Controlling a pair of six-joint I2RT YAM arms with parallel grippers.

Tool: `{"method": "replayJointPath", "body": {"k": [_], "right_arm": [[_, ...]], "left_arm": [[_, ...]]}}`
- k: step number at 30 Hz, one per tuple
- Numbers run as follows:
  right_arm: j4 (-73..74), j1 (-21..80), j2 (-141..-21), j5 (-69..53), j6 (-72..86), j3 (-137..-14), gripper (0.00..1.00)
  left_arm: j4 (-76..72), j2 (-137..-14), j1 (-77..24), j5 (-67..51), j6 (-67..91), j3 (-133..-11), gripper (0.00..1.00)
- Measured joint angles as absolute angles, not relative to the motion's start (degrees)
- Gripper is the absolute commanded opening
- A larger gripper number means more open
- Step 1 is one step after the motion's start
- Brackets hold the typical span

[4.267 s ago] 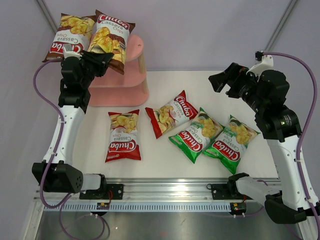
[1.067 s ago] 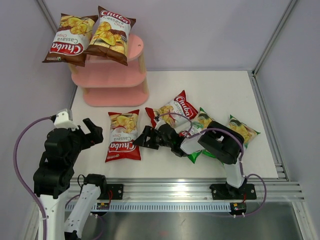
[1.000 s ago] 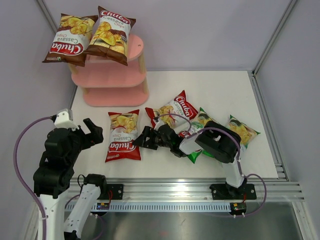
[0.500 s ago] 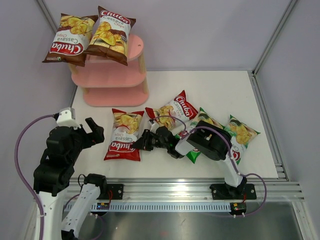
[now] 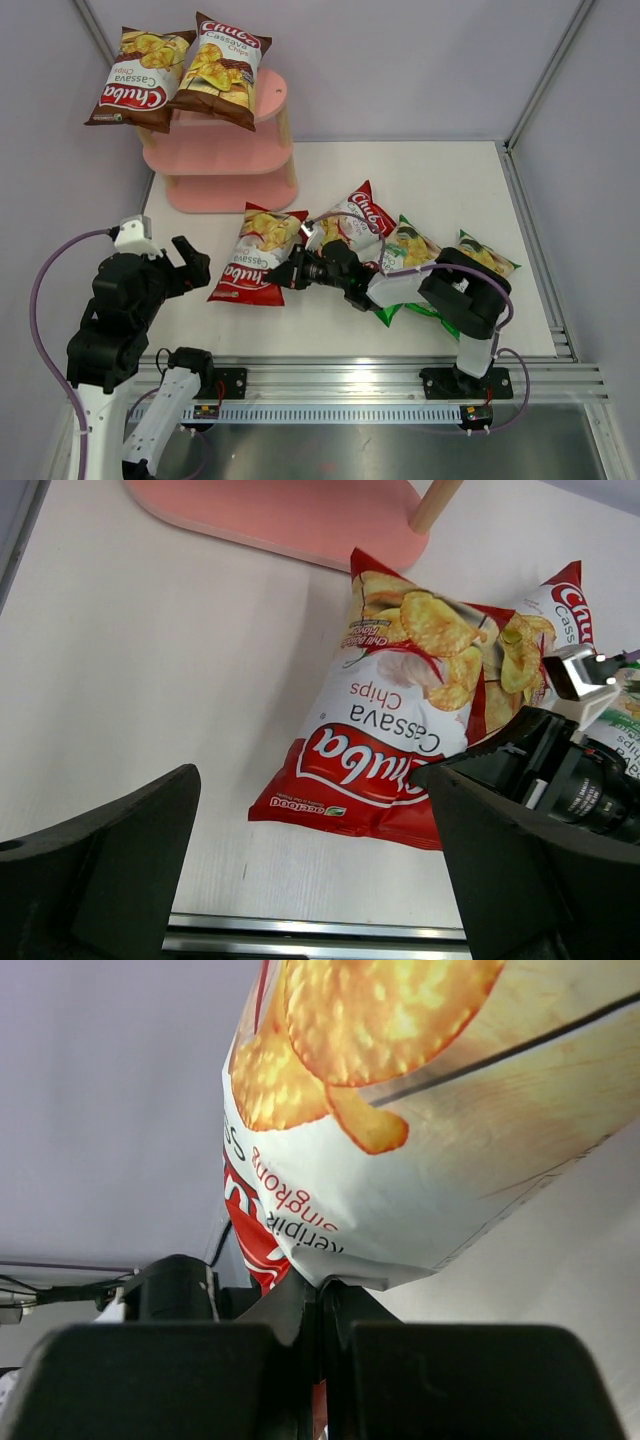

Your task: Place and organize the chips bags onto the shelf

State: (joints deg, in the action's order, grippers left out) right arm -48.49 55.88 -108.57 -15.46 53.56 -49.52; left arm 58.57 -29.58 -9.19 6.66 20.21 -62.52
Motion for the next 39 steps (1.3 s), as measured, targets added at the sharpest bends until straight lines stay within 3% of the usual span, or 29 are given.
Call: {"method": "replayJointPath", "body": {"k": [9, 19, 39], "right_arm": [[-44.6, 55.8, -94.5, -6.5, 51.8, -48.2, 0.0], [-47.2, 55.8, -85.8, 5.5, 57.3, -44.1, 0.0], [-44.8, 55.0, -75.2, 5.0, 58.8, -43.0, 0.0]], "left_arm": [[55.6, -27.3, -9.3, 5.0, 30.2, -61.7, 0.99], [38.5, -23.3, -9.3, -6.6, 48.4, -47.4, 0.99], [-3.7, -34.1, -9.3, -26.9, 61.1, -34.3, 0.99]]}}
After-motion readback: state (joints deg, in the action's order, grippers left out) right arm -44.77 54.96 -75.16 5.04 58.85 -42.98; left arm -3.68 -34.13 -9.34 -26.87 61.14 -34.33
